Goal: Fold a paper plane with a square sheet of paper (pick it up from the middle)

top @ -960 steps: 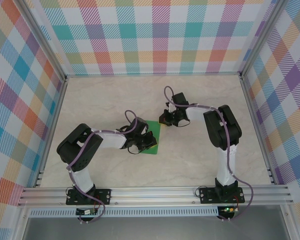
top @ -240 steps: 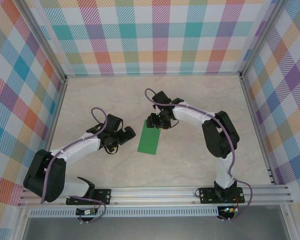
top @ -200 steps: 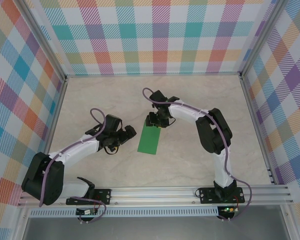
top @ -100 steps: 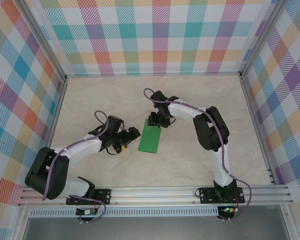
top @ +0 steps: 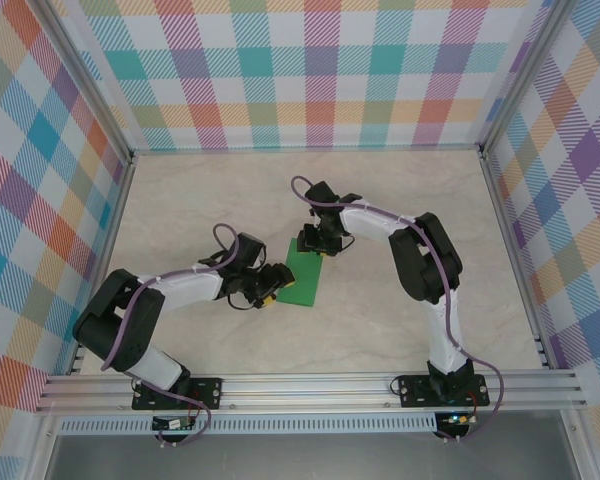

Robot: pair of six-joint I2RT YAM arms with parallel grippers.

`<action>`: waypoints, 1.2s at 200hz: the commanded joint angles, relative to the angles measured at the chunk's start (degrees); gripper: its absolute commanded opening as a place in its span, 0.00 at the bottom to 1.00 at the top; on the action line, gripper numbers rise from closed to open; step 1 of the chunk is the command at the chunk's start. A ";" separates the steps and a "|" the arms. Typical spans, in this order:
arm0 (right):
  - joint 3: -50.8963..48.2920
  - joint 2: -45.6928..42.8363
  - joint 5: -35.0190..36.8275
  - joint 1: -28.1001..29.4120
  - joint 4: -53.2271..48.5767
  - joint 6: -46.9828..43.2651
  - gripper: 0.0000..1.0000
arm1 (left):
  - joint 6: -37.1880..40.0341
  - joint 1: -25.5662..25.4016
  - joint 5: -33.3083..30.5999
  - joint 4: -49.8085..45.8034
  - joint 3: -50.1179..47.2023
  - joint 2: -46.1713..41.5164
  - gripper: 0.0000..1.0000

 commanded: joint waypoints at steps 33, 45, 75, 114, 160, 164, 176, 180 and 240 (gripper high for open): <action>-3.29 2.31 0.83 -0.78 -1.63 -0.30 0.51 | 2.80 -1.15 1.69 -2.78 3.52 1.87 0.68; -3.21 2.31 0.60 -0.82 -1.58 -0.29 0.51 | 3.16 -1.15 2.04 -2.94 3.65 1.90 0.68; -3.16 1.20 -1.44 -0.96 -1.22 -0.88 0.49 | 3.41 -1.15 2.05 -2.74 3.88 1.70 0.64; -2.83 -4.41 -6.96 -1.30 1.52 -5.31 0.45 | 3.68 -1.15 1.76 -2.72 4.47 3.74 0.51; -10.92 -12.57 -18.67 -1.67 8.63 -6.01 0.38 | 3.67 -1.15 2.09 -1.78 4.39 4.70 0.39; -12.37 -13.15 -19.91 -1.67 9.47 -5.54 0.37 | 3.69 -1.15 2.07 -1.69 4.29 4.65 0.39; -16.58 -14.85 -22.89 -1.67 11.84 -4.24 0.34 | 3.76 -1.15 1.98 -1.68 4.23 4.65 0.38; -17.89 -15.38 -23.70 -1.67 12.52 -3.78 0.32 | 3.76 -1.15 1.98 -1.61 4.19 4.76 0.37; -29.85 -17.98 -33.41 -1.52 19.32 0.29 0.05 | 4.18 -1.15 2.51 -1.39 4.57 5.59 0.31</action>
